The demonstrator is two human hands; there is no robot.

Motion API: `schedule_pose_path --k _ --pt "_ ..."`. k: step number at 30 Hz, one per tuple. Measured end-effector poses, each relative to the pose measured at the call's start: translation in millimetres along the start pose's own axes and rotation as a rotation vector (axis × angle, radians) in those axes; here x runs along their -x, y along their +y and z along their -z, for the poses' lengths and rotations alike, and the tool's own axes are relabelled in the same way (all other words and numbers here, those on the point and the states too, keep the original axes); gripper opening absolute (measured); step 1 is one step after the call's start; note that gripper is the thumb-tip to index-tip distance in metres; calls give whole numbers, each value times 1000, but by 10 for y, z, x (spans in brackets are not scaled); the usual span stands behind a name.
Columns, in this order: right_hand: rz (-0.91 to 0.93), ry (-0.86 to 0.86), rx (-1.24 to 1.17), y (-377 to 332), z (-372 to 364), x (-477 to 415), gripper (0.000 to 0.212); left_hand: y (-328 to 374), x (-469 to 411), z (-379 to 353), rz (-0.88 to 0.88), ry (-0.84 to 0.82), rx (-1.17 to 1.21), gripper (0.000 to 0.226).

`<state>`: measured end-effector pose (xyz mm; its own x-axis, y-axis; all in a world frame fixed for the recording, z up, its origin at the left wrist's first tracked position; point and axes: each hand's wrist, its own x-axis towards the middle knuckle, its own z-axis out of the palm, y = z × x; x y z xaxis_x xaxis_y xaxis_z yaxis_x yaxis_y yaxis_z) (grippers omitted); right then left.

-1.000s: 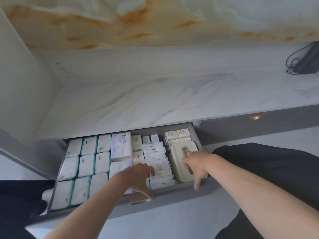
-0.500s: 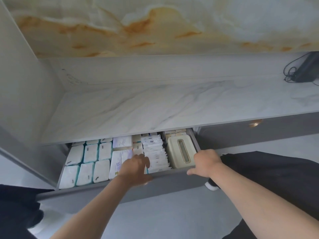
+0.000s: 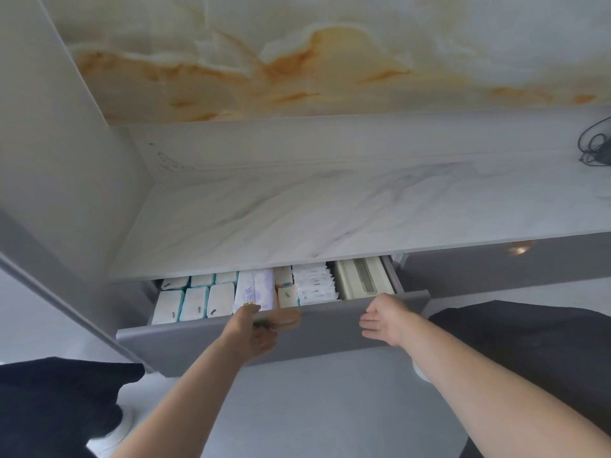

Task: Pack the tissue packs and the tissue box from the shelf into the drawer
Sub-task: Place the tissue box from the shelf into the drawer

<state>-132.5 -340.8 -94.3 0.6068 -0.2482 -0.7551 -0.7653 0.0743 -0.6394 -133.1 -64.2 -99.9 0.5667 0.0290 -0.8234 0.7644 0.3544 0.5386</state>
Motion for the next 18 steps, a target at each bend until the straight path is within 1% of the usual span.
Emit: schedule_pose_path --k 3,4,7,10,14,17,18 --pt "13 -12 -81 -79 -70 -75 43 160 -118 80 -35 31 209 35" --pt "19 -13 -102 -109 -85 -114 42 204 -153 121 -60 39 233 37" --pt "23 -33 -179 -230 -117 -243 42 304 -260 211 -112 23 223 45" --pt "29 -47 -262 -384 -159 -379 43 394 -348 198 -182 13 204 41" --pt "40 -53 -357 -571 -257 -513 44 539 -496 178 -232 -14 210 39" --pt "61 -73 -400 -664 -309 -599 46 658 -536 175 -240 -51 242 43" --pt "62 -83 -400 -688 -322 -617 47 700 -562 190 -238 -28 269 45"
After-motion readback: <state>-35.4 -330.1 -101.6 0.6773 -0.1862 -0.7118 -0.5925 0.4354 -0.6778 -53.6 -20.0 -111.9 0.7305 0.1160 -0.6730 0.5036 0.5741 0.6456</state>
